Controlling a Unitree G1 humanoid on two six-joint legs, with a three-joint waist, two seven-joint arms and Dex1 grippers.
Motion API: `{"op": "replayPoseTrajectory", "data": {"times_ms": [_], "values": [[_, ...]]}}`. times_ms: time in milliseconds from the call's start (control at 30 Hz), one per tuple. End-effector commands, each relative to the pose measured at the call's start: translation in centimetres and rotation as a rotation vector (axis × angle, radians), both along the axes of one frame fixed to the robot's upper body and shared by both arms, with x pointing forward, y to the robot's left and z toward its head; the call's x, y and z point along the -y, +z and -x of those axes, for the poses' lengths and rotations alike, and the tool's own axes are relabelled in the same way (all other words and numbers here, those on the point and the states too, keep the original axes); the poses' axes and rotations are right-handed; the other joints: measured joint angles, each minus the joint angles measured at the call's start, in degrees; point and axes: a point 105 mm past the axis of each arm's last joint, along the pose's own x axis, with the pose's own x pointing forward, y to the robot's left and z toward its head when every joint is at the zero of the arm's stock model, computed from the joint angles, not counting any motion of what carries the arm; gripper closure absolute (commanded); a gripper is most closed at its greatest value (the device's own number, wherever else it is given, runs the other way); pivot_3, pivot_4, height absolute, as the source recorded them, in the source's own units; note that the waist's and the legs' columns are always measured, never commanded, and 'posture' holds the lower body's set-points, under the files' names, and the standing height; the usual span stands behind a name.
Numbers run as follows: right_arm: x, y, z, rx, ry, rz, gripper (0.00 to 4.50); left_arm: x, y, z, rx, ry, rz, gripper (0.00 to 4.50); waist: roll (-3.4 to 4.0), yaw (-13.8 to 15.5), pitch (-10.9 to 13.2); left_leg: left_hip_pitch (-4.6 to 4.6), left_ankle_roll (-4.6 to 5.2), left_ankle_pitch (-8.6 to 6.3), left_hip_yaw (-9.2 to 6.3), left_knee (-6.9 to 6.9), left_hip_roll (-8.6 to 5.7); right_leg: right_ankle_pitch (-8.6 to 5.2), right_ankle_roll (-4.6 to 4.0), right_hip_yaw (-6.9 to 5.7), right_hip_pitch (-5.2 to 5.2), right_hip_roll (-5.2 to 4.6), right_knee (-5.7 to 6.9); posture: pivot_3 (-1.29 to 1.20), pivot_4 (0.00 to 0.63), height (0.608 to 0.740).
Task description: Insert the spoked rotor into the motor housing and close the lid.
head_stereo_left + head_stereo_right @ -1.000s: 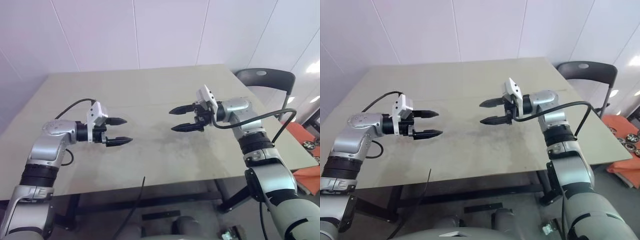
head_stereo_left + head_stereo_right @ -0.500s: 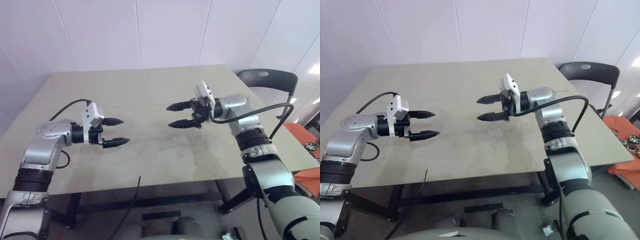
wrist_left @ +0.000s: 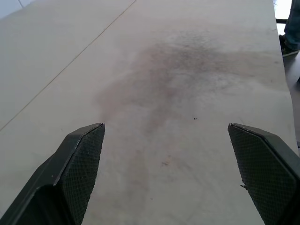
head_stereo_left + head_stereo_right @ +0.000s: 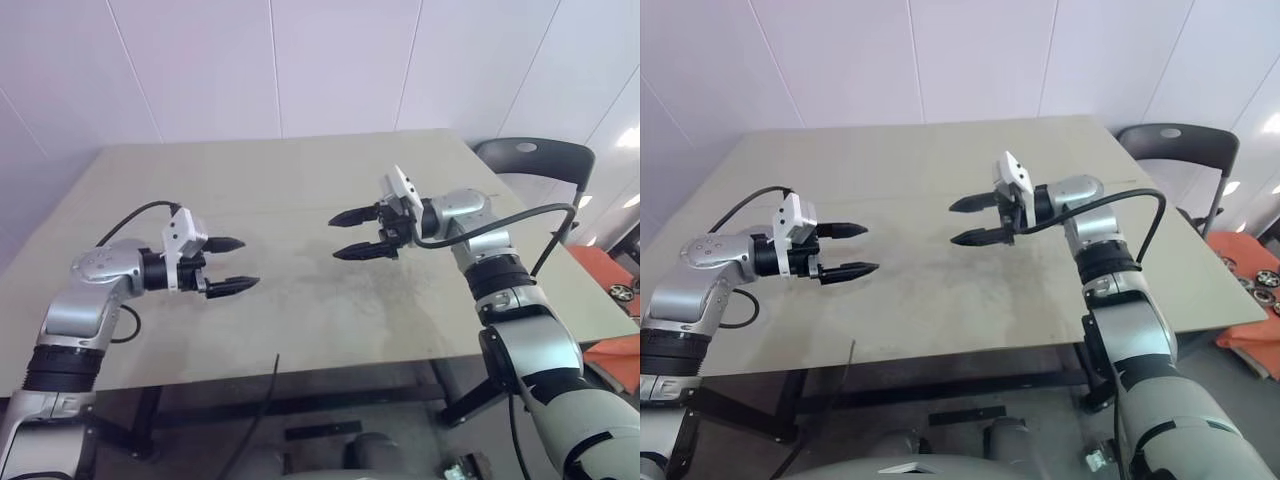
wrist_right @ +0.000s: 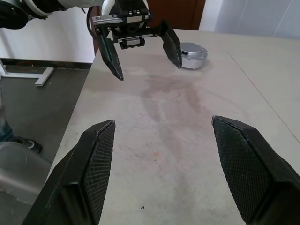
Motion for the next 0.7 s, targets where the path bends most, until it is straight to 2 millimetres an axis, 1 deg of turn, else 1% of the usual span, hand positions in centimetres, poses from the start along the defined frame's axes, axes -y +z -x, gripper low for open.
{"op": "replayPoseTrajectory", "data": {"times_ms": [33, 167, 300, 433, 567, 700], "values": [[-0.2, 1.2, -0.6, 0.045, -0.02, -0.035, 1.04, -0.8, 1.3, -0.3, 0.067, 0.045, 0.006, 0.02, 0.0, -0.02, 0.0, 0.0, 0.0, 0.0, 0.0, 0.0, 0.0, 0.0, 0.0, 0.0, 0.0, 0.0, 0.0, 0.0, 0.0, 0.74], [-0.7, 0.5, -1.3, 0.055, -0.077, -0.042, 1.04, -1.7, 1.0, -1.7, 0.11, 0.135, -0.013, 0.02, 0.01, 0.0, 0.0, 0.03, 0.0, 0.0, 0.0, 0.0, 0.0, 0.0, 0.0, 0.0, 0.0, 0.0, 0.02, 0.0, 0.0, 0.74], [-1.6, 0.0, -1.7, 0.042, -0.126, -0.094, 1.04, -1.9, 2.0, -3.4, 0.196, 0.25, 0.059, 0.02, 0.01, 0.01, 0.0, 0.04, -0.01, 0.0, 0.0, 0.0, 0.0, 0.0, 0.0, 0.01, 0.01, 0.0, 0.05, 0.0, 0.0, 0.74], [-2.1, -0.9, -2.3, 0.037, -0.199, -0.115, 1.04, -2.0, 2.2, -3.8, 0.219, 0.32, 0.13, 0.02, 0.0, 0.01, -0.01, 0.02, -0.01, 0.0, 0.0, -0.01, 0.0, 0.0, 0.0, 0.01, 0.01, -0.03, 0.02, 0.0, 0.0, 0.74], [-2.9, -1.7, -3.1, 0.003, -0.294, -0.148, 1.04, -1.7, 1.3, -3.6, 0.2, 0.371, 0.194, 0.02, 0.0, -0.03, -0.01, 0.01, -0.02, 0.0, 0.0, -0.01, -0.01, 0.01, 0.0, 0.01, 0.01, -0.04, 0.02, 0.0, 0.0, 0.74], [-3.7, -2.2, -3.9, -0.013, -0.382, -0.173, 1.04, -2.3, 1.3, -4.0, 0.19, 0.494, 0.331, 0.02, 0.01, -0.04, -0.02, 0.04, -0.02, 0.0, 0.0, -0.01, 0.0, 0.01, 0.0, 0.02, 0.0, -0.03, 0.06, 0.0, 0.0, 0.74]]}}
